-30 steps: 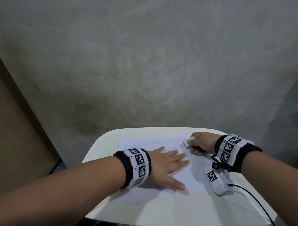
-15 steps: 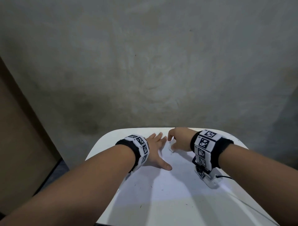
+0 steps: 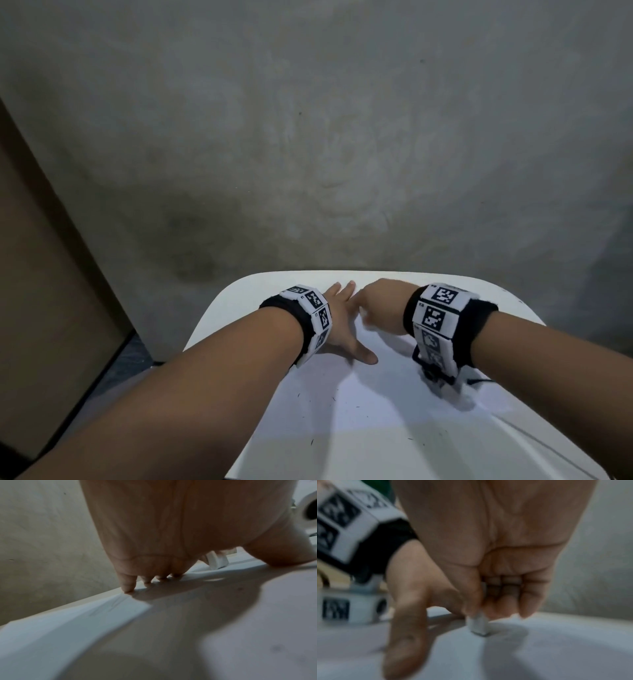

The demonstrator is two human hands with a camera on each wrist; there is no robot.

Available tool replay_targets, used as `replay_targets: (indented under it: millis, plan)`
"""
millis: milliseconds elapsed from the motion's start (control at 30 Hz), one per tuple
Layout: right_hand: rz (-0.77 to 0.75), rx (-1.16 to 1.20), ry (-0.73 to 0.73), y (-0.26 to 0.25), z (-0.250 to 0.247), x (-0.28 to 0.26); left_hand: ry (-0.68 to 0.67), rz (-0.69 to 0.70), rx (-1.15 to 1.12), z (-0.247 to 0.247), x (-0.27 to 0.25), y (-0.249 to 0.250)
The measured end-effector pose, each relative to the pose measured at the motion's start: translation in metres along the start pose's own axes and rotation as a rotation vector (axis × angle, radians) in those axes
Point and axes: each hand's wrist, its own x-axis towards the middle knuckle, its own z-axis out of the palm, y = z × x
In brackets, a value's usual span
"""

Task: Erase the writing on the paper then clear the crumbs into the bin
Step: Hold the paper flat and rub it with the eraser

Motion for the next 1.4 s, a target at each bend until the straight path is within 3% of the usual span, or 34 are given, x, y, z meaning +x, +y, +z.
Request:
replay_targets:
  millis: [167, 267, 400, 533, 700, 800, 933, 1067, 1200, 1333, 1400]
  plan:
    - [0.078, -0.038, 0.031, 0.016, -0.007, 0.003, 0.006, -0.003, 0.01, 0.002, 0.001, -0.002]
    - [-0.039, -0.01, 0.011, 0.002, 0.0, -0.002, 0.009, 0.003, 0.012, 0.001, 0.001, 0.0]
    - [0.037, 0.031, 0.028, 0.019, -0.01, -0.004, 0.019, -0.006, 0.012, 0.004, 0.002, -0.002]
    - [-0.067, -0.033, 0.0, 0.002, -0.004, -0.005, 0.037, 0.015, -0.002, 0.004, 0.001, -0.002]
    - [0.023, 0.045, 0.073, 0.026, -0.006, -0.009, 0.012, -0.004, 0.022, 0.004, 0.003, -0.003]
    - [-0.085, 0.064, 0.06, 0.01, -0.001, -0.013, 0.011, 0.003, 0.017, 0.003, 0.003, -0.002]
    - [0.036, 0.108, 0.099, 0.032, -0.006, -0.013, 0.001, -0.013, 0.022, 0.004, 0.002, -0.004]
    - [-0.071, 0.107, 0.044, 0.012, 0.005, -0.014, 0.021, 0.001, 0.042, 0.003, 0.001, 0.0]
    - [0.108, 0.154, 0.09, 0.042, -0.003, -0.011, 0.006, -0.012, 0.018, 0.005, 0.003, -0.005]
    - [-0.038, 0.104, 0.045, 0.02, 0.003, -0.014, 0.026, 0.0, 0.032, 0.005, 0.001, -0.002]
    - [0.026, 0.155, 0.042, 0.032, 0.0, -0.012, 0.027, 0.002, 0.021, 0.005, 0.001, -0.003]
